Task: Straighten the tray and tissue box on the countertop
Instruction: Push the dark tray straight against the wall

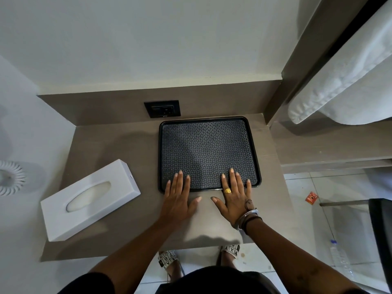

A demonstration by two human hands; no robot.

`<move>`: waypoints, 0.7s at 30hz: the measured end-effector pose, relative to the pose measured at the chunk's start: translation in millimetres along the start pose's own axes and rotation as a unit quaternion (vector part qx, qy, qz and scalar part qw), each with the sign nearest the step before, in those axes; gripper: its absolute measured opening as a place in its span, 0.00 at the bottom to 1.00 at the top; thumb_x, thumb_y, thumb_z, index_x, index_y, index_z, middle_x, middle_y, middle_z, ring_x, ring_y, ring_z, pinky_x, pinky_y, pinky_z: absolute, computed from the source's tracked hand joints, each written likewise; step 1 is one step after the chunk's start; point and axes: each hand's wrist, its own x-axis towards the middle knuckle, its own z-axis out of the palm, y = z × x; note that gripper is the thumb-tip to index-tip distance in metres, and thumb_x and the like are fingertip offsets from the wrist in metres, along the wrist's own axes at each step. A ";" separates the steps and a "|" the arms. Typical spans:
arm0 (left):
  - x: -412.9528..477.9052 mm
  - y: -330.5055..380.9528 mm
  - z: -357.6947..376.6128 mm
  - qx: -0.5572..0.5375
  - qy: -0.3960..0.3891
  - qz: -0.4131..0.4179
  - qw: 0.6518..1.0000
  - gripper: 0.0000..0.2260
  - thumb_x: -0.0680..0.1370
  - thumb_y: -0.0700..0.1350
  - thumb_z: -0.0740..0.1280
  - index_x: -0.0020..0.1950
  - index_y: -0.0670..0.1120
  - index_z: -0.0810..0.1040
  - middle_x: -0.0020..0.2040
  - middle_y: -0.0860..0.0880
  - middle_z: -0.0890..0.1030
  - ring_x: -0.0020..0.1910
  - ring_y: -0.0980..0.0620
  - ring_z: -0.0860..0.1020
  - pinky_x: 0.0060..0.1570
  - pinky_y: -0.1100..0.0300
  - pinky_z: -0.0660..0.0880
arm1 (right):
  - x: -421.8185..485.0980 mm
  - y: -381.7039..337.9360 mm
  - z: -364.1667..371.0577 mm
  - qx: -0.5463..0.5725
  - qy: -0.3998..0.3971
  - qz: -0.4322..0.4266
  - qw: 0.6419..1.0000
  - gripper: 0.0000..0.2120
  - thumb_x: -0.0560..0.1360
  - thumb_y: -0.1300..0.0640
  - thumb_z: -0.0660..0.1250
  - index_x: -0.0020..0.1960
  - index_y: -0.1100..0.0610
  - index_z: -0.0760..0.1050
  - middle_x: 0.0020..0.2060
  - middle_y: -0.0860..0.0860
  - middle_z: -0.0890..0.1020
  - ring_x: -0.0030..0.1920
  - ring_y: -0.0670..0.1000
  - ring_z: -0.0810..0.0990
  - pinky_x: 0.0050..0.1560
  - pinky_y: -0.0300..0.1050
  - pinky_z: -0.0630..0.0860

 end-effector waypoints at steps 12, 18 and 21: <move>19.5 -6.2 0.6 -0.006 -0.001 0.000 1.000 0.35 0.77 0.64 0.53 0.78 0.43 0.61 0.79 0.39 0.59 0.79 0.40 0.58 0.76 0.43 0.54 | 21.6 0.8 -8.4 0.008 0.016 -0.005 1.000 0.36 0.77 0.33 0.48 0.78 0.53 0.56 0.79 0.59 0.57 0.77 0.62 0.58 0.73 0.70 0.54; 16.8 -13.2 -7.8 -0.027 0.010 0.018 0.999 0.35 0.79 0.63 0.51 0.80 0.43 0.54 0.81 0.41 0.50 0.81 0.44 0.49 0.78 0.46 0.45 | 16.2 -7.4 -14.8 0.023 0.059 -0.018 0.998 0.38 0.76 0.32 0.51 0.78 0.55 0.57 0.79 0.59 0.56 0.77 0.61 0.56 0.74 0.68 0.50; 14.0 -25.1 -22.3 -0.049 0.063 0.022 0.997 0.35 0.79 0.62 0.54 0.79 0.42 0.55 0.81 0.41 0.51 0.81 0.44 0.50 0.78 0.44 0.47 | 3.6 -28.2 -13.6 0.031 0.088 -0.086 0.992 0.37 0.76 0.33 0.55 0.77 0.55 0.59 0.78 0.60 0.59 0.76 0.61 0.60 0.73 0.66 0.53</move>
